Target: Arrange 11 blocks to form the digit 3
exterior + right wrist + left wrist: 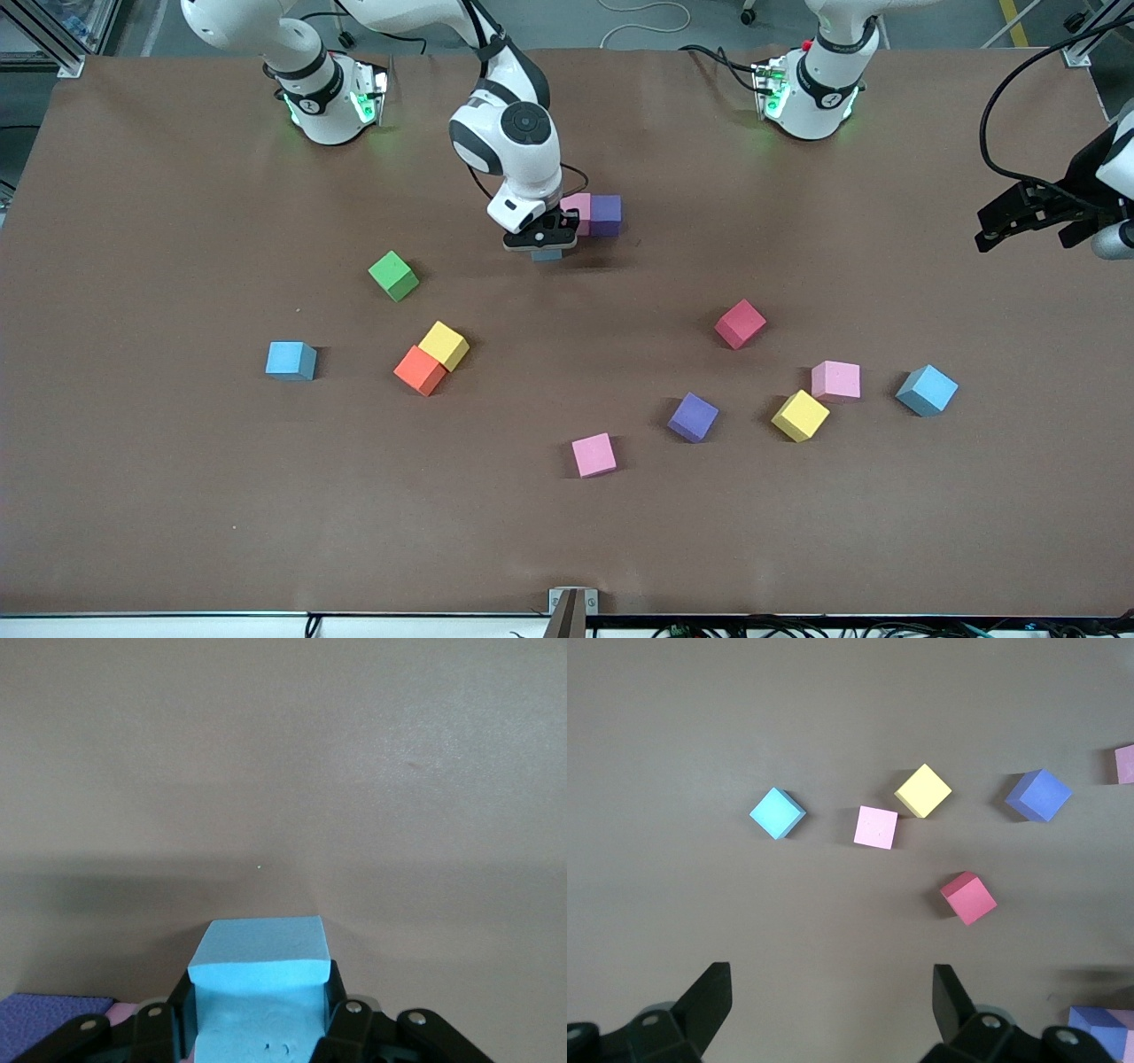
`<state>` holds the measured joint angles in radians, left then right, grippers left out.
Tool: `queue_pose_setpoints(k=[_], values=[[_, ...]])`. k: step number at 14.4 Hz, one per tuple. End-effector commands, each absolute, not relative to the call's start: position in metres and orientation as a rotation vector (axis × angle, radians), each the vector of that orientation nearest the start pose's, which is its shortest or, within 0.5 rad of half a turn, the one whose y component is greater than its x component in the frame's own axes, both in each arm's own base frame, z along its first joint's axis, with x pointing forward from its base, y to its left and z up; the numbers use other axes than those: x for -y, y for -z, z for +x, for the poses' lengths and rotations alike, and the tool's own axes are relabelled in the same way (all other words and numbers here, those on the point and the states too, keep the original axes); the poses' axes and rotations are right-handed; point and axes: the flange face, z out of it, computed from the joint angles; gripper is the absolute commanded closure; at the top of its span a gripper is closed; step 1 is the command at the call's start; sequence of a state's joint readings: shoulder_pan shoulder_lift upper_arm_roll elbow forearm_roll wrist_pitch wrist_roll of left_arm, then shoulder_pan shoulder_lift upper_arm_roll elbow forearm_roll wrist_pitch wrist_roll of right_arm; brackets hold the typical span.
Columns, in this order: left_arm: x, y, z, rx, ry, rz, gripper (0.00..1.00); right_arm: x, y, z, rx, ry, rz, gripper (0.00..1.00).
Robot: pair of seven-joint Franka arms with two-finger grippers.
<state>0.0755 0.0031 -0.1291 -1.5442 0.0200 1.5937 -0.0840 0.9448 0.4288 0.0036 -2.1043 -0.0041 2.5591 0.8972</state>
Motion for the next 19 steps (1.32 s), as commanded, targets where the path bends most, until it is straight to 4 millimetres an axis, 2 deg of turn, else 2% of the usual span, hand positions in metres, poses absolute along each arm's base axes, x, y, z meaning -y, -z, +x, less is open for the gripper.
queue_pose_setpoints(k=[1, 5, 16, 18, 19], values=[[0.0226, -0.6395, 0.5579, 0.033, 0.082, -3.107, 0.0, -0.4735, -0.2168, 0.3334, 0.061, 0.042, -3.109, 1.0], [0.0225, -0.6391, 0.5595, 0.031, 0.089, -3.107, 0.0, -0.4771, -0.2205, 0.3359, 0.058, 0.052, -3.1, 1.0], [0.0215, -0.6382, 0.5623, 0.036, 0.094, -3.108, 0.0, -0.4724, -0.2149, 0.3326, 0.068, 0.028, -3.123, 0.99], [0.0214, -0.6359, 0.5647, 0.035, 0.094, -3.109, 0.0, -0.4726, -0.2145, 0.3327, 0.068, 0.026, -3.125, 0.96], [0.0214, -0.6357, 0.5653, 0.035, 0.101, -3.109, 0.0, -0.4723, -0.214, 0.3336, 0.066, 0.025, -3.126, 0.9]])
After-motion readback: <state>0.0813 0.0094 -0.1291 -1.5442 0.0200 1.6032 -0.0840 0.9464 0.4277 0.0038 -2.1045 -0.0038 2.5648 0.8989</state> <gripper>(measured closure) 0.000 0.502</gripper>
